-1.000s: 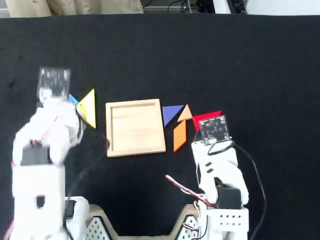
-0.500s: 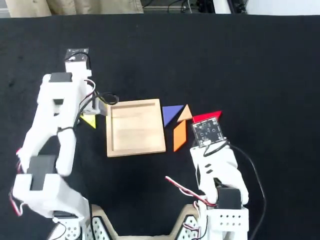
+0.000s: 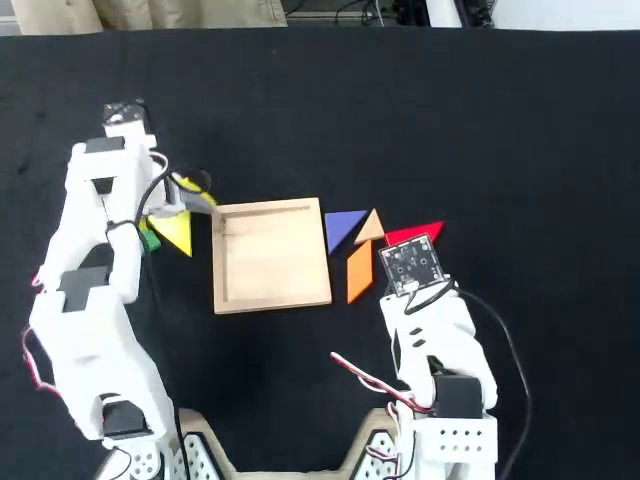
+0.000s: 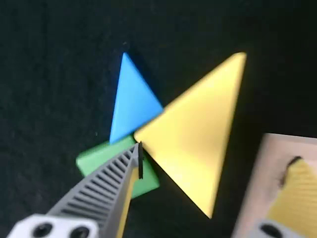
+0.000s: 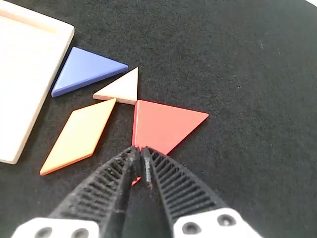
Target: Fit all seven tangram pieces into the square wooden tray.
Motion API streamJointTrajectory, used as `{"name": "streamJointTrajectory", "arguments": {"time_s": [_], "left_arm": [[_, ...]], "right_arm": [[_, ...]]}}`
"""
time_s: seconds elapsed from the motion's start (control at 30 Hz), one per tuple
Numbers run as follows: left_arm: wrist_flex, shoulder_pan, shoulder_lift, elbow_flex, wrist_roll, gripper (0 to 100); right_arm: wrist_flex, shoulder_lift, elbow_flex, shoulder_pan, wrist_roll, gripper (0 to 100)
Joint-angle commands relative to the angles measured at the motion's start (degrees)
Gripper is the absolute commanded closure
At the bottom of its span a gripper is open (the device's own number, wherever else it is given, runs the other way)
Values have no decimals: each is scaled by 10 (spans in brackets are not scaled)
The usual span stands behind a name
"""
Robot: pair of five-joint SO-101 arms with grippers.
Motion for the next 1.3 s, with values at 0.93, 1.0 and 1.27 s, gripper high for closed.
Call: {"name": "streamJointTrajectory", "arguments": {"time_s": [0.93, 1.0, 1.27], "left_arm": [[4, 0, 69, -127, -291, 592], [-7, 0, 69, -116, -287, 592], [-19, 0, 69, -100, -287, 596]], "right_arm": [[0, -13, -1, -9, 4, 983], [-1, -13, -1, -9, 4, 983], [-1, -13, -1, -10, 4, 983]]}}
